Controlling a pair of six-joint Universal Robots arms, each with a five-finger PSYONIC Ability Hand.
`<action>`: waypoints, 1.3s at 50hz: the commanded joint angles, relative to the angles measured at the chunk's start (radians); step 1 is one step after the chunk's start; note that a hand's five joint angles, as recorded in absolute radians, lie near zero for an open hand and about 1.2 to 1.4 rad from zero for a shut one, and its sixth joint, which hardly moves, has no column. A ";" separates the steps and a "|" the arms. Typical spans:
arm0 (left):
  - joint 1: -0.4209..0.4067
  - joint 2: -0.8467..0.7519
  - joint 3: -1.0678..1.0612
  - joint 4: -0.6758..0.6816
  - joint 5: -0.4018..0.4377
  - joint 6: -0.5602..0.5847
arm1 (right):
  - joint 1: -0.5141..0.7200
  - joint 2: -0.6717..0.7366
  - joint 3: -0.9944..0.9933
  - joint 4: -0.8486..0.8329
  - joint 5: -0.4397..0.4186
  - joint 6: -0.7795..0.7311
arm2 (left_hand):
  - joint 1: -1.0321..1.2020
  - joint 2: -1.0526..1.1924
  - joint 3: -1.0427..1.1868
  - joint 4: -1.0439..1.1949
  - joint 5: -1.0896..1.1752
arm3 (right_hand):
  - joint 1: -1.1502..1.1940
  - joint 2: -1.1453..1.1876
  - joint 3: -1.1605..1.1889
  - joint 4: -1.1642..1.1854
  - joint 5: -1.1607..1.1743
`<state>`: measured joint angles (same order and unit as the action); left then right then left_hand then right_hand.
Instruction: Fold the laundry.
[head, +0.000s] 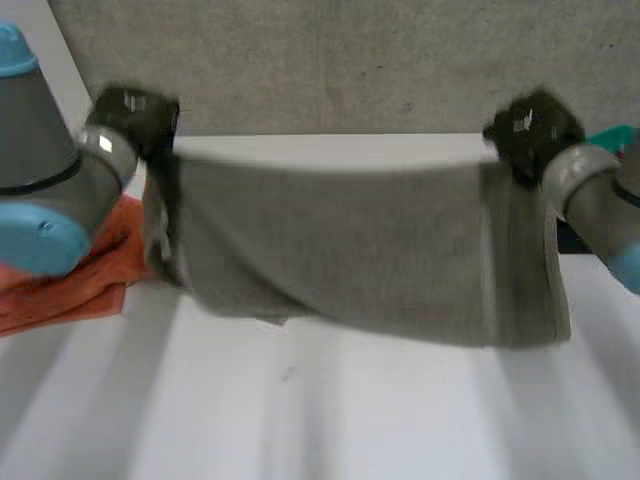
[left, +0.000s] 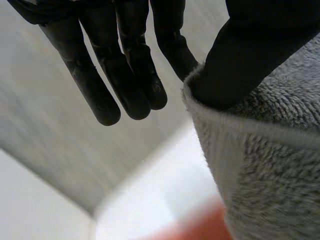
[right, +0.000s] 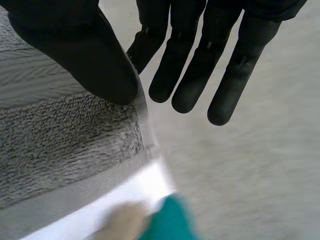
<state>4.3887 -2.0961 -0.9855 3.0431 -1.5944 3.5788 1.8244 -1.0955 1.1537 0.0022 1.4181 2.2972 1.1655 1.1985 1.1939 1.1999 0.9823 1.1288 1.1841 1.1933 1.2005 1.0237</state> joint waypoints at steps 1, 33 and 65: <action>0.005 -0.016 0.229 0.473 0.045 -0.107 | 0.021 0.062 -0.213 -0.517 0.090 0.215 | 0.231 0.198 0.202 0.196 0.239 | 0.267 0.212 0.203 0.196 0.198; 0.074 0.147 -0.714 0.520 0.148 -0.057 | -0.062 0.048 0.399 -0.361 -0.130 0.234 | 0.231 0.198 0.202 0.196 0.239 | 0.267 0.212 0.203 0.196 0.198; 0.170 0.014 -0.700 0.369 0.137 -0.066 | -0.135 0.016 0.485 -0.314 -0.108 0.274 | -0.562 -0.595 -0.590 -0.596 -0.553 | 0.267 0.212 0.203 0.196 0.198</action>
<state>4.5492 -2.1020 -1.6836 3.4696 -1.4481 3.5300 1.6913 -1.0804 1.6427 -0.3118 1.2946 2.5728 0.5491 0.5515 0.5568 0.5451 0.3653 1.1288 1.1841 1.1933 1.2007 1.0238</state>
